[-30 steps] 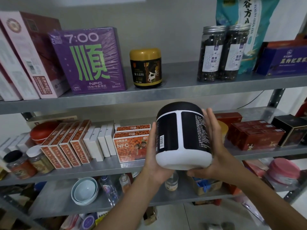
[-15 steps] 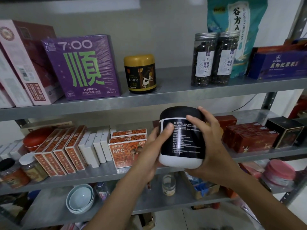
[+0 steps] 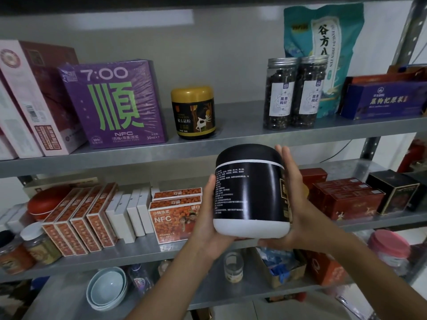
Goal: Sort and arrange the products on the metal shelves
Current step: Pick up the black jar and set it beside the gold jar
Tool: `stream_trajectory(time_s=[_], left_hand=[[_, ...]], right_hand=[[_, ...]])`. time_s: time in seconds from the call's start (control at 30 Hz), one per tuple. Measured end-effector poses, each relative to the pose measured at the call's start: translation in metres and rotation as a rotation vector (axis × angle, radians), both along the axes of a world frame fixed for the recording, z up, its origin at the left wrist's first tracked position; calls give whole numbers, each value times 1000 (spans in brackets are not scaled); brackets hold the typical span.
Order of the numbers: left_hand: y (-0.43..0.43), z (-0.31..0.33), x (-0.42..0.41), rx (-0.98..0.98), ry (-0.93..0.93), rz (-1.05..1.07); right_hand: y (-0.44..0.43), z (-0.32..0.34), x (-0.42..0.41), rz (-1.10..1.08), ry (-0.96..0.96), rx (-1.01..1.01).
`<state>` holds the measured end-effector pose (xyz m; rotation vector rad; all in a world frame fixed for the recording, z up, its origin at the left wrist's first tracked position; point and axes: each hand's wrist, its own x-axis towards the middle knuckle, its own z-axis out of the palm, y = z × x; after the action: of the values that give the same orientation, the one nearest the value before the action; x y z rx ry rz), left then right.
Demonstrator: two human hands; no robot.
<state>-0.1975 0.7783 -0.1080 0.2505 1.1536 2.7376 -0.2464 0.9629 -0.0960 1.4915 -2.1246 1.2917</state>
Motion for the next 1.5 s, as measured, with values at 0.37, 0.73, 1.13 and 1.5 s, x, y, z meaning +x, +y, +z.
stream_trajectory(time_s=[0.37, 0.73, 1.13, 1.5], left_hand=[[-7, 24, -3, -524, 155, 247], [0, 20, -4, -318, 185, 205], [-8, 35, -17, -450, 445, 133], [-22, 50, -25, -753, 628, 229]], right_hand=[[2, 17, 5, -274, 322, -94], [-9, 18, 23, -156, -217, -219], [-19, 18, 36, -222, -524, -365], [-25, 26, 22, -204, -264, -520]])
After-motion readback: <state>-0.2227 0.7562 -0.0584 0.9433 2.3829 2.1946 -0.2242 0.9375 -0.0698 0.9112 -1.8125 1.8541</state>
